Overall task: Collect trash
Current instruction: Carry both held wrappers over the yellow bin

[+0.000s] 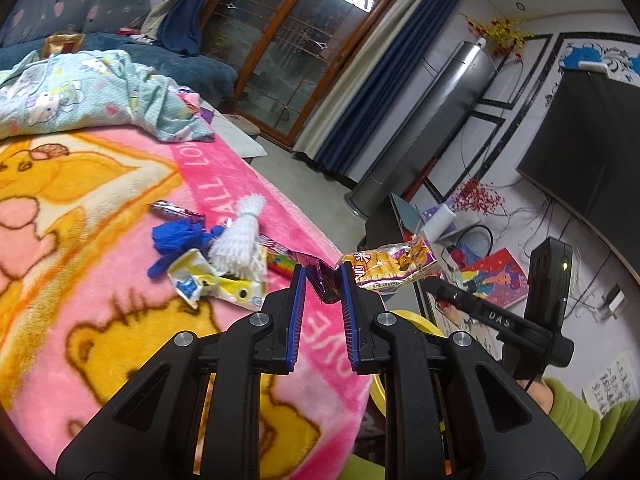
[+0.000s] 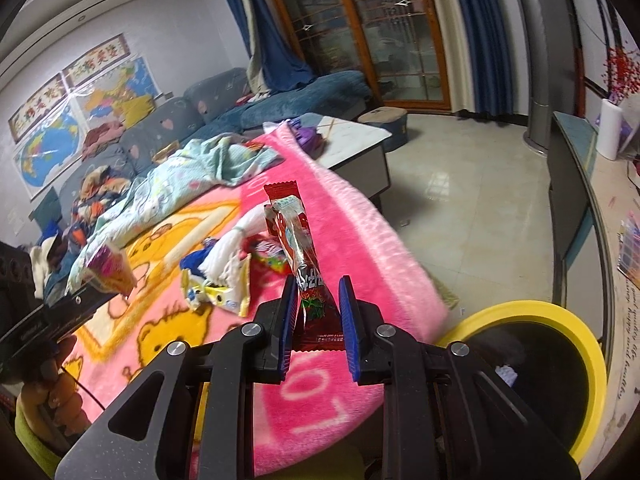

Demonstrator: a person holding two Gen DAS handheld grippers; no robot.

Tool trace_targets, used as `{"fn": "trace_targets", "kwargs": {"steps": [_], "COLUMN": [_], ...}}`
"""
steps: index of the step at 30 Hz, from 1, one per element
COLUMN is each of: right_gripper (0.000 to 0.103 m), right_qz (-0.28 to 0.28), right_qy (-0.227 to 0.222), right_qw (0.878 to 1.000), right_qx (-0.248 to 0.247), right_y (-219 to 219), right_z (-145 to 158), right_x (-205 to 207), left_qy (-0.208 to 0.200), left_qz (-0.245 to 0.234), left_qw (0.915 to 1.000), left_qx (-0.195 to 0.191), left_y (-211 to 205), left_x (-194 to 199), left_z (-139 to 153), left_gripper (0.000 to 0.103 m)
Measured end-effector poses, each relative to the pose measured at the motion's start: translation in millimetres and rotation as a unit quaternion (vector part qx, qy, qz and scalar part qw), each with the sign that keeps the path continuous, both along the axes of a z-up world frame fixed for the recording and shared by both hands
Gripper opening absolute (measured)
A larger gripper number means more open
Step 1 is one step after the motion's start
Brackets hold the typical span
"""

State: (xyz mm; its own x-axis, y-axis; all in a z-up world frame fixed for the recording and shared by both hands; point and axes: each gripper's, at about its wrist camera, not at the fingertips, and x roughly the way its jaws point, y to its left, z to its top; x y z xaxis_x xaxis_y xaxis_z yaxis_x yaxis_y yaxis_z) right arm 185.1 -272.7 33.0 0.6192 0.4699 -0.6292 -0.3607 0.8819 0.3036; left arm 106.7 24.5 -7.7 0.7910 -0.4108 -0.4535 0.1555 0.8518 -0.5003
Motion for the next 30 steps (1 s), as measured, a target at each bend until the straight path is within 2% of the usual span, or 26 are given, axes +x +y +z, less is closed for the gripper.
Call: {"fn": "trace_targets", "kwargs": {"steps": [18,30], "right_gripper": [0.02,0.02], "right_qz": [-0.093,-0.144], "right_qy": [-0.008,0.005], "right_qw": [0.996,0.99], "right_qx": [-0.001,-0.001], "right_y": [-62.3,-109.9], "right_z": [-0.4,-11.5], "right_x": [1.9,-6.0], "left_qy": [0.005,0.019], "left_qz": [-0.063,-0.109], "left_qw": [0.9975,0.9915], "left_qx": [0.032,0.068], "left_y": [-65.2,-118.6], "left_x": [8.7,14.9], "left_z": [-4.8,-14.4], "left_gripper": [0.012,0.012]}}
